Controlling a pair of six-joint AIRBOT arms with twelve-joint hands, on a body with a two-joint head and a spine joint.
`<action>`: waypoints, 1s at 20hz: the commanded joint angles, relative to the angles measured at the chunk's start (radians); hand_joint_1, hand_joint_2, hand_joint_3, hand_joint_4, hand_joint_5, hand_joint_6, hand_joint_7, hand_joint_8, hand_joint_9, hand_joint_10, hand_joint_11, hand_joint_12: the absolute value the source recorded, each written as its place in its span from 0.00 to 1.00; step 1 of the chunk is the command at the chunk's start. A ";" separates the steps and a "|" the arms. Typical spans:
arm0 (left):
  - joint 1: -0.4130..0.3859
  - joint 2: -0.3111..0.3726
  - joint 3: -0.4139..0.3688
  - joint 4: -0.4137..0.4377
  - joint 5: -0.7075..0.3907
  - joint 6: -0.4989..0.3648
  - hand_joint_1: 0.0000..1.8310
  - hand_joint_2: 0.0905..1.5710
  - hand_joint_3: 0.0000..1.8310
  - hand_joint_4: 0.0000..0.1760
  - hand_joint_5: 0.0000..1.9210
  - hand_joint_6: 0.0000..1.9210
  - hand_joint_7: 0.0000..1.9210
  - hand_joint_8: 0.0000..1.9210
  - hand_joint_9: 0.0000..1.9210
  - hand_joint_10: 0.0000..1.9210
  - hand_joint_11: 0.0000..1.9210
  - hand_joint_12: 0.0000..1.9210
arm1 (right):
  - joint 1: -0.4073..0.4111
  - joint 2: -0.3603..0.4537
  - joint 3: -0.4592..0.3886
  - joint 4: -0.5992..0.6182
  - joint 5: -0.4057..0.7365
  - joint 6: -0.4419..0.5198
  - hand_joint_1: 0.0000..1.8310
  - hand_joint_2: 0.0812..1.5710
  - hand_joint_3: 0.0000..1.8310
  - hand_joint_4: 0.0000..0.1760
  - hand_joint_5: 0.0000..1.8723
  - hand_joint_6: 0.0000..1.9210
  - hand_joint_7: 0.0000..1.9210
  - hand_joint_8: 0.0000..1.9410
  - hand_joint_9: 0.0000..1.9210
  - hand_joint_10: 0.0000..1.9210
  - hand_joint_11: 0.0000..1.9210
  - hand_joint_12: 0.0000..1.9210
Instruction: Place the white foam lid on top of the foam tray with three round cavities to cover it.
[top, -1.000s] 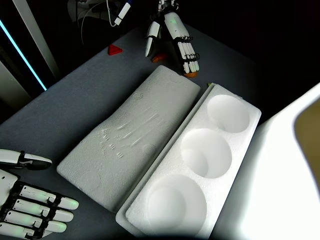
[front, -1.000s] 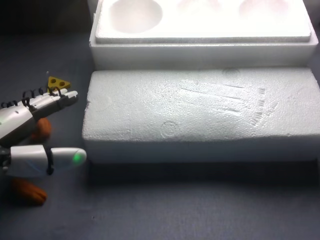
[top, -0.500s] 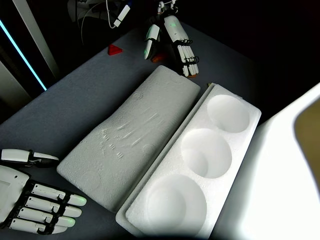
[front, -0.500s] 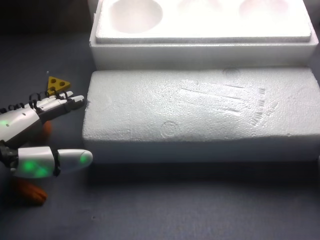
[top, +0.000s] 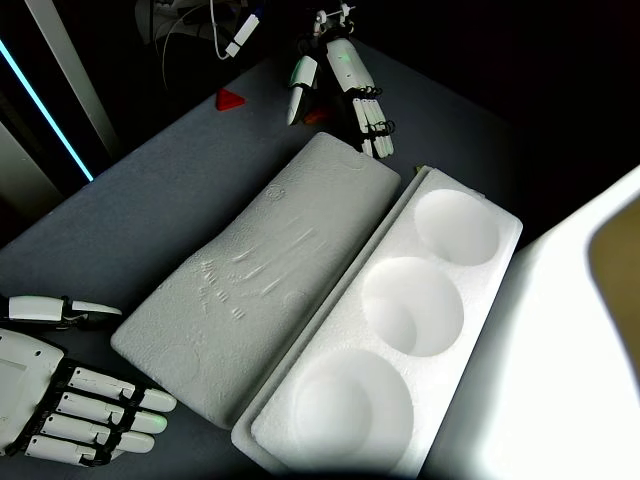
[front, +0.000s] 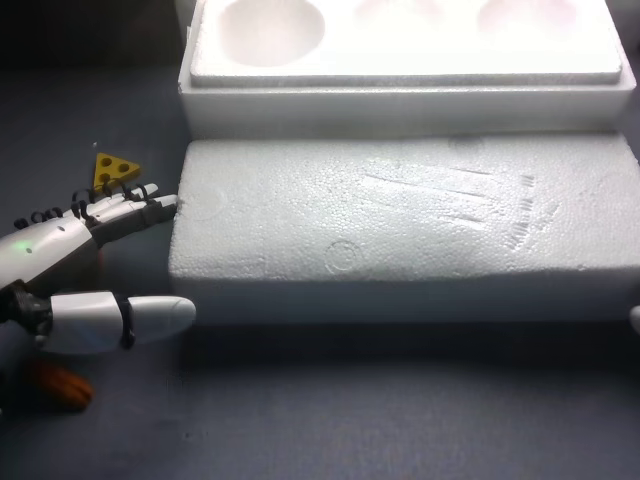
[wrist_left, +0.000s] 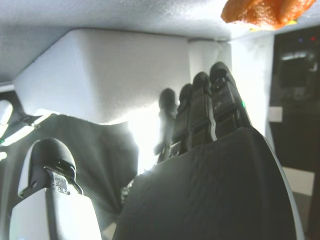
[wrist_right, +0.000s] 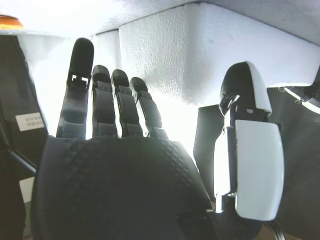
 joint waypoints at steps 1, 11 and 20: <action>-0.011 -0.004 0.001 0.012 -0.127 -0.012 0.23 0.70 0.01 0.00 0.10 0.00 0.00 0.00 0.00 0.00 0.00 0.00 | 0.011 0.006 0.005 -0.024 0.114 0.009 0.31 0.74 0.00 0.00 0.08 0.02 0.04 0.01 0.04 0.02 0.00 0.62; -0.008 0.005 -0.026 0.032 -0.201 -0.045 0.22 0.75 0.01 0.00 0.10 0.00 0.00 0.00 0.00 0.00 0.00 0.00 | 0.020 0.004 -0.004 -0.063 0.139 0.036 0.20 0.85 0.00 0.00 0.00 0.57 0.00 0.49 0.00 0.65 0.00 1.00; 0.075 0.077 -0.126 0.036 -0.360 -0.065 0.24 0.76 0.01 0.00 0.11 0.00 0.01 0.00 0.00 0.00 0.00 0.00 | 0.002 0.087 -0.108 -0.130 0.266 0.050 0.25 0.83 0.00 0.00 0.00 0.75 0.00 0.34 0.00 0.48 0.00 1.00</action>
